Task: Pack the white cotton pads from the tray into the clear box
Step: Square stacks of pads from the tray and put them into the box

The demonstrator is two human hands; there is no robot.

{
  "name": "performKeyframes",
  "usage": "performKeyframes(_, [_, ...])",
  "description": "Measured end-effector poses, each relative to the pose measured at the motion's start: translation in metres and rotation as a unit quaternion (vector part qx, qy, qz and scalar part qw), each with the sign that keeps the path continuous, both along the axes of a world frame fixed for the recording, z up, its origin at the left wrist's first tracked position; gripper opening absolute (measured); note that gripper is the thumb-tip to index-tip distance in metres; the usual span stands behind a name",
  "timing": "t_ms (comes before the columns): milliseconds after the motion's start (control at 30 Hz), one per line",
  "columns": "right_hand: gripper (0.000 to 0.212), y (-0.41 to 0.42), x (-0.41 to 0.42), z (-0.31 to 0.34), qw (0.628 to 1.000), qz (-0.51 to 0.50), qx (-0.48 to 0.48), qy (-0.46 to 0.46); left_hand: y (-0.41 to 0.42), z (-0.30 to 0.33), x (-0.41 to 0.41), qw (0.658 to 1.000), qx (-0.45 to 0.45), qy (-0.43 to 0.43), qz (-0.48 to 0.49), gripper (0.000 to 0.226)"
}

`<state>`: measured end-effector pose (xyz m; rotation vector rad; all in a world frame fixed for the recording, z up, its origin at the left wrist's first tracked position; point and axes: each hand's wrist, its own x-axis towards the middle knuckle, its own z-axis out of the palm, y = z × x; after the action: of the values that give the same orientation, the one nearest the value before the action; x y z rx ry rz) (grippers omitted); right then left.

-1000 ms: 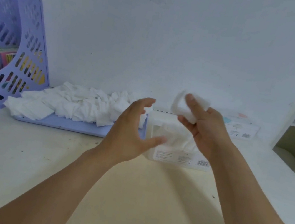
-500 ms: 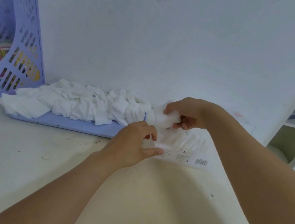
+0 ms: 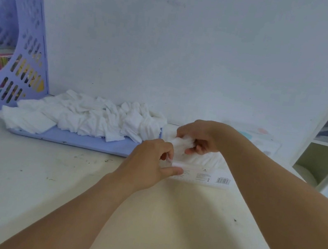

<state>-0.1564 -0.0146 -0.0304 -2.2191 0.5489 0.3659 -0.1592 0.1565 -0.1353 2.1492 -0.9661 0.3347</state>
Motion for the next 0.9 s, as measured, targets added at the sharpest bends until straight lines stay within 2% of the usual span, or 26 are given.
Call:
performKeyframes(67, [0.012,-0.003,0.001,0.001,0.999,0.003,-0.044,0.005,-0.002,0.0,0.0,1.0,-0.002,0.001,0.008,0.037])
performKeyframes(167, [0.028,-0.004,0.002,0.001,0.993,0.014,-0.113,0.022,-0.003,-0.001,-0.001,1.0,-0.005,0.008,0.01,0.037])
performKeyframes(267, [0.037,0.001,0.006,0.0,0.993,0.013,-0.115,0.014,-0.005,0.0,-0.003,1.0,-0.01,0.016,0.008,0.04])
performKeyframes(433, [0.031,0.013,0.011,-0.006,0.995,-0.031,-0.097,0.007,-0.005,0.002,-0.004,1.0,-0.017,0.017,0.007,0.037])
performKeyframes(533, [0.037,0.019,0.009,-0.017,0.988,-0.027,-0.142,-0.044,-0.005,0.001,-0.004,1.0,-0.017,0.02,0.008,0.037])
performKeyframes(667, [0.027,0.027,0.009,-0.03,0.952,-0.005,-0.286,-0.107,-0.005,0.002,-0.005,1.0,-0.019,0.022,0.013,0.035])
performKeyframes(800, [0.02,0.032,0.008,-0.033,0.897,0.013,-0.421,-0.136,-0.007,-0.002,-0.005,0.999,-0.034,0.015,0.019,0.033])
performKeyframes(900, [0.019,0.032,0.009,-0.036,0.865,0.025,-0.484,-0.135,-0.009,-0.001,-0.006,0.999,-0.038,0.014,0.021,0.032])
